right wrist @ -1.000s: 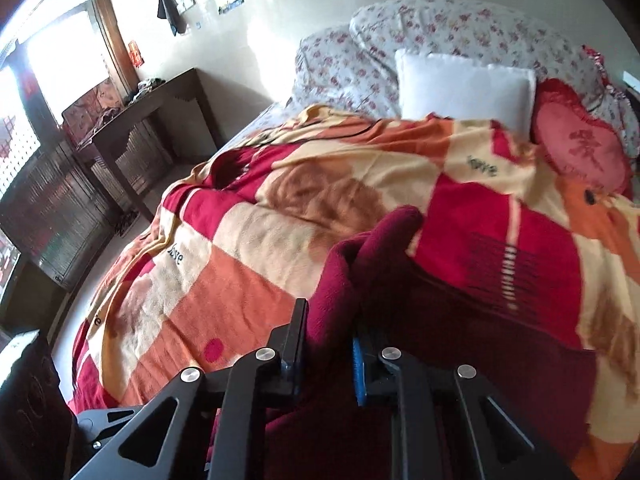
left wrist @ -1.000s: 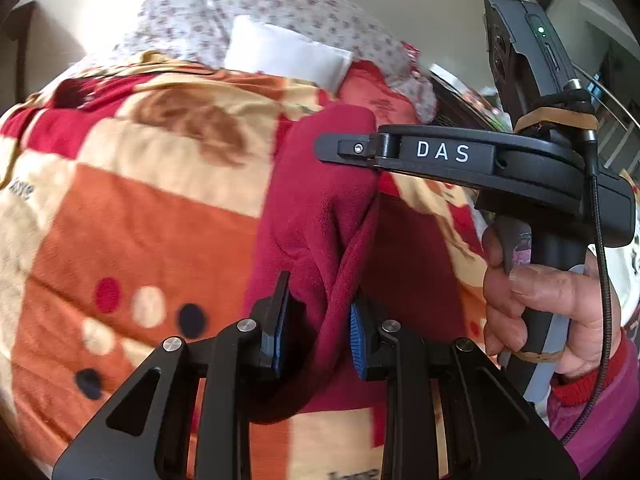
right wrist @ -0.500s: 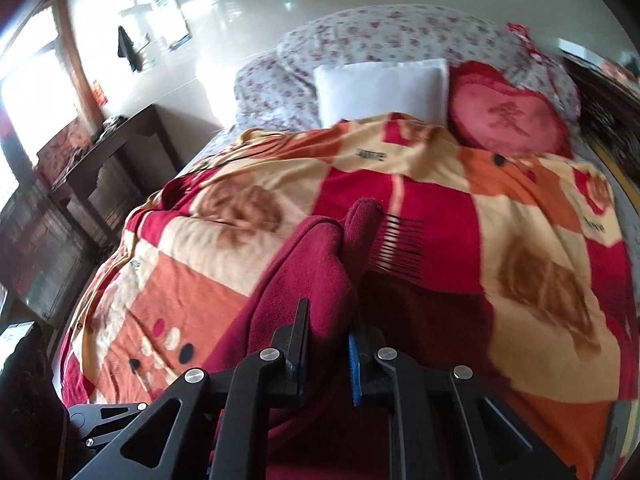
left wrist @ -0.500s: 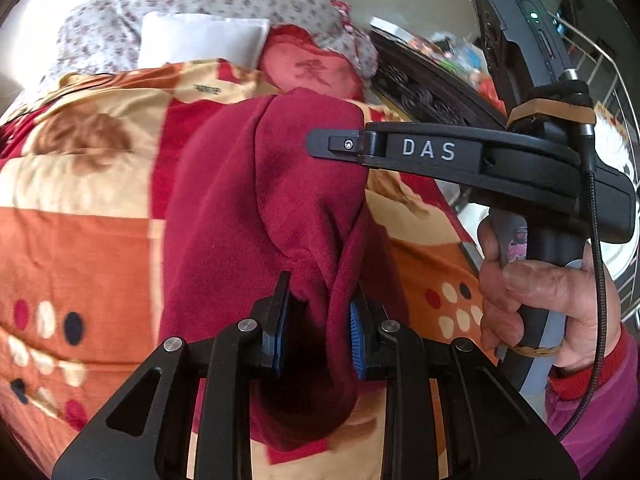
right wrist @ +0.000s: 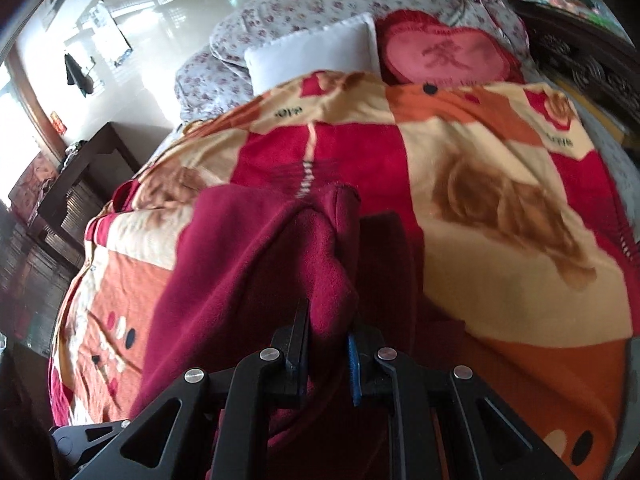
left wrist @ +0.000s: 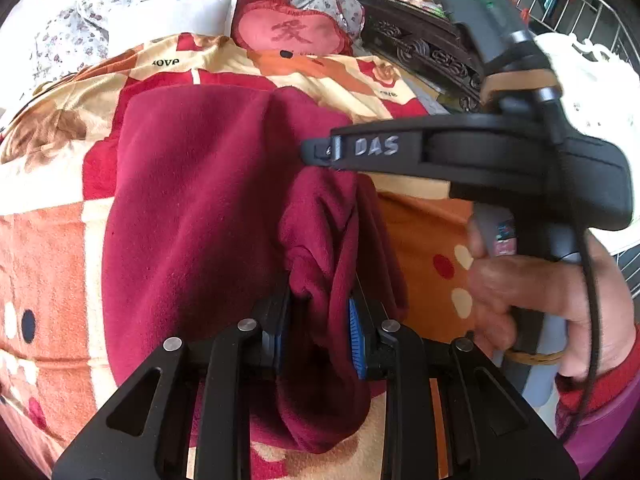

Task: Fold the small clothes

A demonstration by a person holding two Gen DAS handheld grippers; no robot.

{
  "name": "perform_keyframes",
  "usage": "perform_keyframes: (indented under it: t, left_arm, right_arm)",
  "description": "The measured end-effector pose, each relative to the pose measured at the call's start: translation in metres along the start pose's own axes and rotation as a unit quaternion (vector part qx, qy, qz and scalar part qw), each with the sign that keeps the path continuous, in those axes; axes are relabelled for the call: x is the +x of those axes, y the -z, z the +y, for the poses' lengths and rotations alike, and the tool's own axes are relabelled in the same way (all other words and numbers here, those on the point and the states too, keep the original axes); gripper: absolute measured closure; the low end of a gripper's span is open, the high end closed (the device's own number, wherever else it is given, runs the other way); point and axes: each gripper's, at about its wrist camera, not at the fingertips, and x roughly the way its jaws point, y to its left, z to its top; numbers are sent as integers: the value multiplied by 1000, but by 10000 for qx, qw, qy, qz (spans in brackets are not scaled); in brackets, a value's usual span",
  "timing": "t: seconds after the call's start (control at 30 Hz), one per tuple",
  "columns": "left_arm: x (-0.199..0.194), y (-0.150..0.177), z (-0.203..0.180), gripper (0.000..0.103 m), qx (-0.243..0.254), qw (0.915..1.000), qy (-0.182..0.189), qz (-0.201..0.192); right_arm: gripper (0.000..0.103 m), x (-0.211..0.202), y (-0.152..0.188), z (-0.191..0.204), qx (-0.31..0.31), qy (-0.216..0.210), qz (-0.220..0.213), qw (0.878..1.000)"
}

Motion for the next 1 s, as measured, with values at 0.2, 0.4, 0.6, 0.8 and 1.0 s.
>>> perform_keyframes:
  t: [0.2, 0.4, 0.6, 0.8, 1.0]
  left_arm:
    - [-4, 1, -5, 75, 64, 9999, 58, 94]
    - [-48, 16, -7, 74, 442, 9971, 603, 106]
    - [-81, 29, 38, 74, 462, 9988, -41, -170]
    - [-73, 34, 67, 74, 129, 9989, -435, -129]
    - [-60, 44, 69, 74, 122, 9986, -509, 38]
  right_arm:
    - [87, 8, 6, -11, 160, -47, -27, 9999]
    - [81, -21, 15, -19, 223, 237, -115, 9994]
    - [81, -69, 33, -9, 286, -160, -460, 9984]
    - [56, -62, 63, 21, 285, -287, -170, 9990]
    - [60, -37, 86, 19, 725, -654, 107, 9952]
